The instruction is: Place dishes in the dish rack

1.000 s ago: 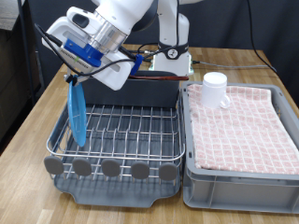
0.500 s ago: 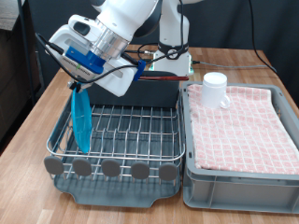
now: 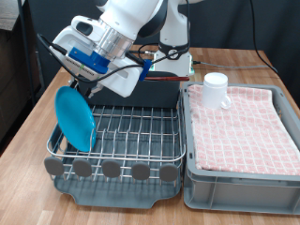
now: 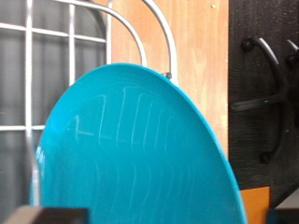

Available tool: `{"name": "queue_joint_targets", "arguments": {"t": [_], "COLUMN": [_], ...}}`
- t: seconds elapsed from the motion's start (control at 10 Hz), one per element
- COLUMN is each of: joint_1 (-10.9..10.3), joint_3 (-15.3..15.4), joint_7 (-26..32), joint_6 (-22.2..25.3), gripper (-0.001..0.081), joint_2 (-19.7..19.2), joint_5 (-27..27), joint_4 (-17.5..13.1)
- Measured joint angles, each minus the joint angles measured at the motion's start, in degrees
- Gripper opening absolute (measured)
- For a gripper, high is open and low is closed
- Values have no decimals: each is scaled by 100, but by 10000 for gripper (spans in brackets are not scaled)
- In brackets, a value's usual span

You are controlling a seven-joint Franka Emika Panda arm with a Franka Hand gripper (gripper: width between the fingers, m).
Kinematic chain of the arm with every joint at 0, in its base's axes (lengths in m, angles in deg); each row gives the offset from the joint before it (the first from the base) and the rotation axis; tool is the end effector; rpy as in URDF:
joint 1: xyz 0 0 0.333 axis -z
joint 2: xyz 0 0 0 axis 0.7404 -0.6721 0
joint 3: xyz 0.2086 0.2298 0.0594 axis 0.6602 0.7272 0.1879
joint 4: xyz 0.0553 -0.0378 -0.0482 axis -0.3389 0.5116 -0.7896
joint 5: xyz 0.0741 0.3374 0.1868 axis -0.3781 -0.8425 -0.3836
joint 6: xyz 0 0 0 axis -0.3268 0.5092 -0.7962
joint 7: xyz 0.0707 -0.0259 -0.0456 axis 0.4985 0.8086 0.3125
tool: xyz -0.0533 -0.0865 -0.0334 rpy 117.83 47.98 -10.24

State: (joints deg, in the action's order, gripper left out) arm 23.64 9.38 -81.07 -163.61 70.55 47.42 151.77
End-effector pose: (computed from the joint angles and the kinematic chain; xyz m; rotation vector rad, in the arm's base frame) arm 0.5232 -0.1594 0.3282 2.4957 -0.9007 0.6075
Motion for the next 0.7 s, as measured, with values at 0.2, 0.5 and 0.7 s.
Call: {"name": "queue_joint_targets", "arguments": {"t": [0.2, 0.5, 0.7], "joint_1": [-9, -81, -107], "joint_3": [188, 373, 476], "joint_7": [572, 1362, 1657], "joint_6": [344, 816, 1259], "gripper": [482, 775, 796], "joint_2": [311, 968, 1427], "joint_5": [-822, -1920, -2169], "joint_4": [3, 16, -14]}}
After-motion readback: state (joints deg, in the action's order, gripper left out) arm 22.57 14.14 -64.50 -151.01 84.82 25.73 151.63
